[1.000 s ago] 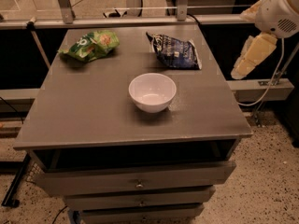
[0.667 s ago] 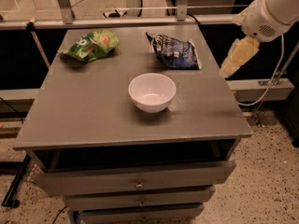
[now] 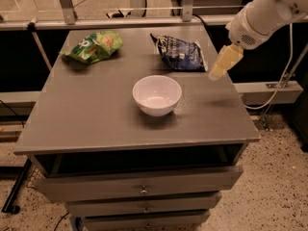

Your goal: Place blue chip bag into white bowl

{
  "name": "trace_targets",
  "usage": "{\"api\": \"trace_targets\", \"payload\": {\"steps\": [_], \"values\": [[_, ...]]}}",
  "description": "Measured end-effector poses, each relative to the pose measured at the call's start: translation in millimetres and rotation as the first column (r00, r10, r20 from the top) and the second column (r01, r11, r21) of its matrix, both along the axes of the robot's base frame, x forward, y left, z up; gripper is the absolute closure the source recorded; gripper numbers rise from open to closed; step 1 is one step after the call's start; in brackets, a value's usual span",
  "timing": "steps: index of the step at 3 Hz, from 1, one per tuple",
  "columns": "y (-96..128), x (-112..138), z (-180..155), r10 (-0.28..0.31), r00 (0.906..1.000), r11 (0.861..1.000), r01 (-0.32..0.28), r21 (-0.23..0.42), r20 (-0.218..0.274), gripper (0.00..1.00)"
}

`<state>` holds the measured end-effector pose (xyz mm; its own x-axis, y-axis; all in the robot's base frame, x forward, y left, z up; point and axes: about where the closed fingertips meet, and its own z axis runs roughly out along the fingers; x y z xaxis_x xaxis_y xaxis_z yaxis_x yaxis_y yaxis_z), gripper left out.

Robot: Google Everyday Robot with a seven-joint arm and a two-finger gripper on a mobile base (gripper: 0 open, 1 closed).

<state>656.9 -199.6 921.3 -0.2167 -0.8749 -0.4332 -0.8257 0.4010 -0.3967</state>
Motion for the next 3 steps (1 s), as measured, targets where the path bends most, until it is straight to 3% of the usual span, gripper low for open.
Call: {"api": "trace_targets", "payload": {"steps": [1, 2, 3], "values": [[14.8, 22.5, -10.9, 0.014, 0.9998, 0.999, -0.015, 0.032, 0.015, 0.0], [27.2, 42.4, -23.0, 0.035, 0.9993, 0.993, -0.036, 0.109, 0.014, 0.0], [40.1, 61.4, -33.1, 0.05, 0.9987, 0.979, -0.05, 0.199, 0.005, 0.0]]}}
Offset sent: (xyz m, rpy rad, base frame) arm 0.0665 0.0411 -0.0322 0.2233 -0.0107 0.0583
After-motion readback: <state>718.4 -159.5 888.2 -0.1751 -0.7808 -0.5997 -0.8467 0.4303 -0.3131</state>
